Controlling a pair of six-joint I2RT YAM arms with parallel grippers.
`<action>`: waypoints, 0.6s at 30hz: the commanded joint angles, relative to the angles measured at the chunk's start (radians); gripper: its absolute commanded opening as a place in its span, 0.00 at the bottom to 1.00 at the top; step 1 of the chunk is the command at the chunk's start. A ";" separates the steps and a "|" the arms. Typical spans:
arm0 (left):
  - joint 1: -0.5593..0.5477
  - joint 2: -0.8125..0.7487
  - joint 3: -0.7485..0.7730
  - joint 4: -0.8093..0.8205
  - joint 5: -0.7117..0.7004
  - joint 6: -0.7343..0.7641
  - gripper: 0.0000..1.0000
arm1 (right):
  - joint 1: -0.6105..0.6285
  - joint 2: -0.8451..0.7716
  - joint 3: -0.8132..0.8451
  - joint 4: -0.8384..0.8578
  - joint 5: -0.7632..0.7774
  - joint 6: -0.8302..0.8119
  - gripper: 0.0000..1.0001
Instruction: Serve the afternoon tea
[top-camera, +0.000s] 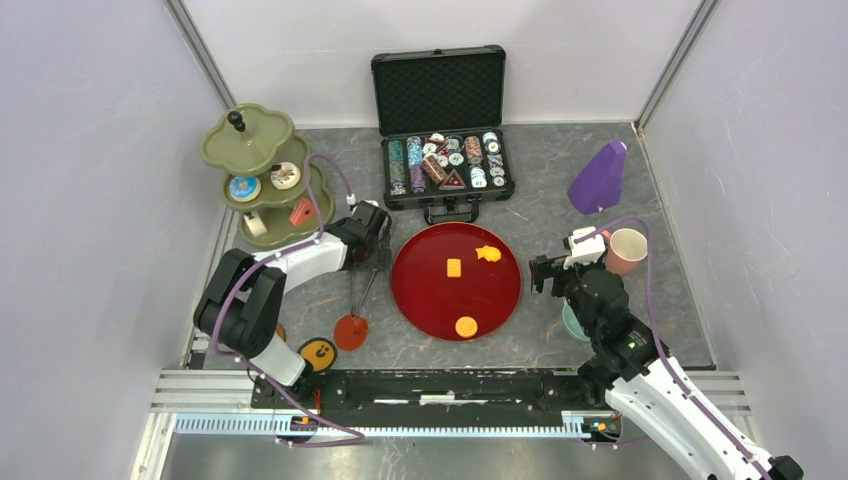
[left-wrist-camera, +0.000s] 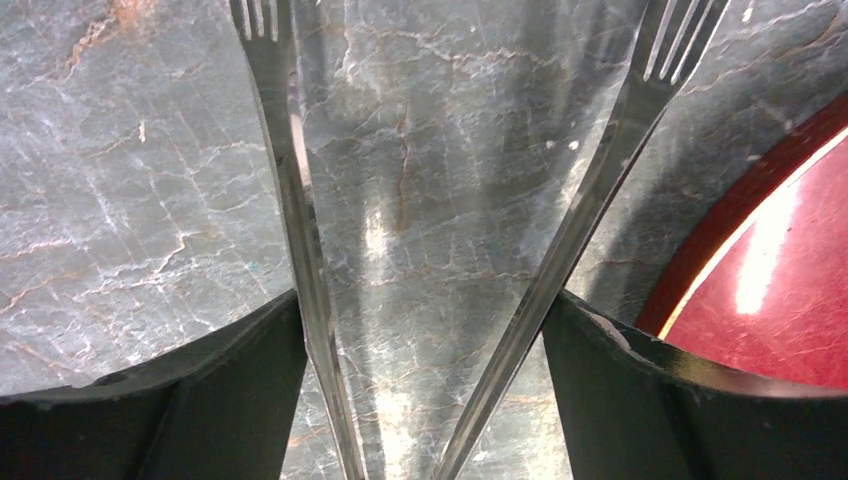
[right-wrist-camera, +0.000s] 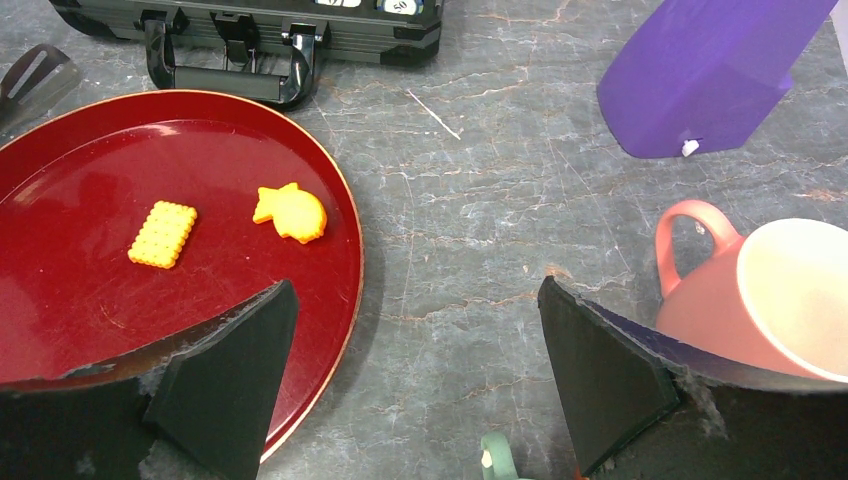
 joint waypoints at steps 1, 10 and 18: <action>0.004 -0.063 0.025 -0.091 -0.037 -0.031 0.86 | 0.003 -0.007 -0.002 0.044 0.013 0.000 0.98; 0.004 -0.278 0.137 -0.331 -0.072 0.034 0.75 | 0.003 0.014 -0.001 0.045 0.010 0.000 0.98; 0.002 -0.350 0.188 -0.423 0.099 0.127 0.69 | 0.003 0.040 0.002 0.049 0.007 -0.003 0.98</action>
